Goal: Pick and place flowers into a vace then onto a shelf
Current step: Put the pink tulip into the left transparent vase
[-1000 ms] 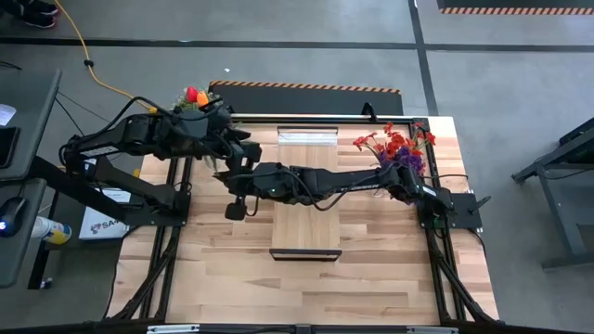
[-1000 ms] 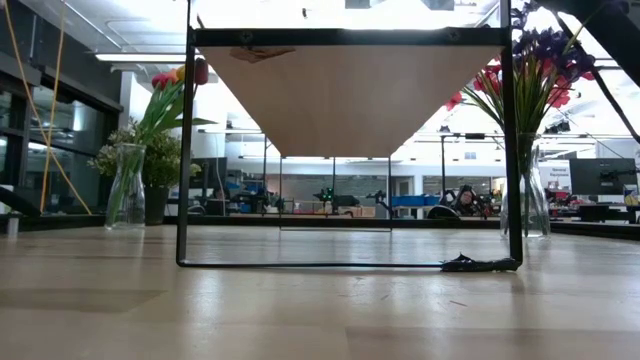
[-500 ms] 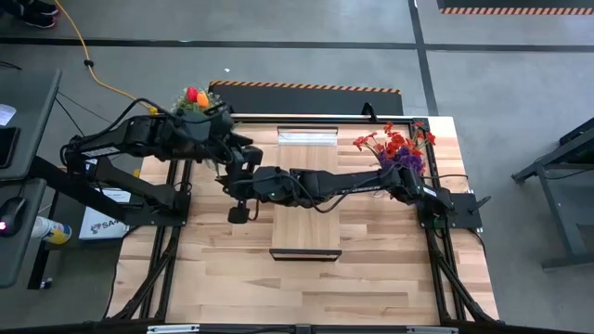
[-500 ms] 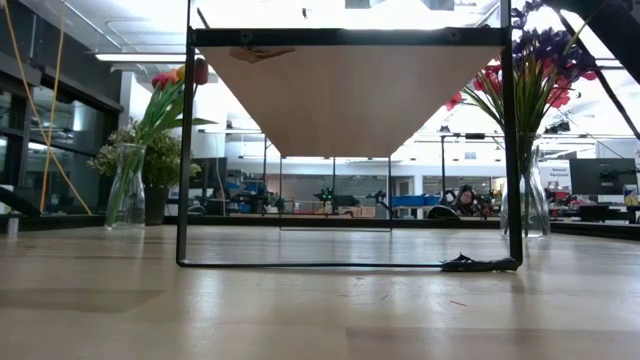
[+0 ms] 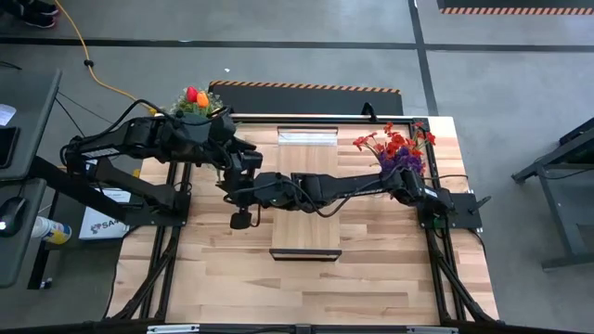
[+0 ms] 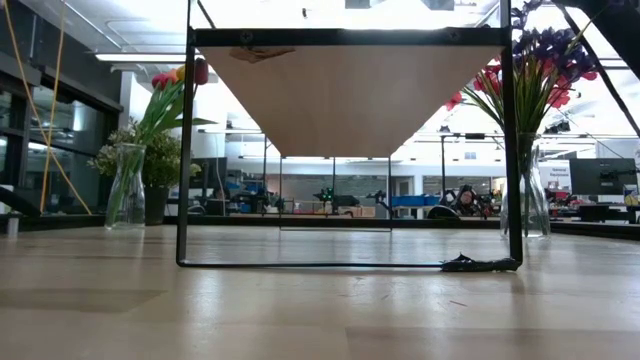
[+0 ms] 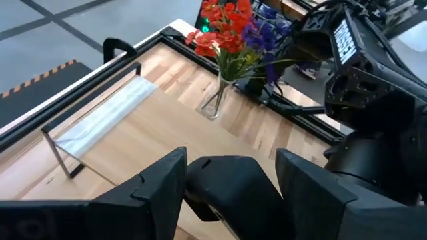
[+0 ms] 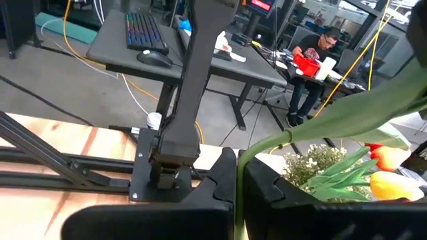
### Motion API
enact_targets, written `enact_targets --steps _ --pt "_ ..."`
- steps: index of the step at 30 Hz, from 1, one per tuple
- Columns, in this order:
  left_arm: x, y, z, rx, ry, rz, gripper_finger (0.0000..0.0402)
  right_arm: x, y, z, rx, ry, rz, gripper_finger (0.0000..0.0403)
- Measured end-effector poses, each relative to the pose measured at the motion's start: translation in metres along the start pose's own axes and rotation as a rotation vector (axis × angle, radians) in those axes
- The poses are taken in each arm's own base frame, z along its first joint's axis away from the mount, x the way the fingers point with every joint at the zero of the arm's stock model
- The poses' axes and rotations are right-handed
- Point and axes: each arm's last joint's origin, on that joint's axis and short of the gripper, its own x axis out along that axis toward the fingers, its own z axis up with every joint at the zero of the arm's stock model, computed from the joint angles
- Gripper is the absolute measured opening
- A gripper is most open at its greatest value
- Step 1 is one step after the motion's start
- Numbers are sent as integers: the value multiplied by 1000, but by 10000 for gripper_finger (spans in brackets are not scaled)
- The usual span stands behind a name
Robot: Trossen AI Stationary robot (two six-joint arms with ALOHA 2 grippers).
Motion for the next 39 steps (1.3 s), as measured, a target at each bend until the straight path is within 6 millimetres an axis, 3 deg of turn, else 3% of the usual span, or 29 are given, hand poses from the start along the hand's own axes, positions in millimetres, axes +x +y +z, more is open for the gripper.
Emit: enact_targets --steps 13,17,20,30,39 --pt "9 -9 7 75 -40 -108 253 -7 2 11 60 -43 -7 0" --pt "10 -9 7 134 -40 -111 246 -10 13 9 67 -35 130 0" --pt "14 -9 6 128 -32 -102 244 -12 21 8 74 -16 134 0" --pt "-4 -8 13 107 -118 -154 243 -13 24 3 105 46 78 0" --pt "-40 -1 27 119 -342 -121 246 -17 34 0 122 85 113 0"
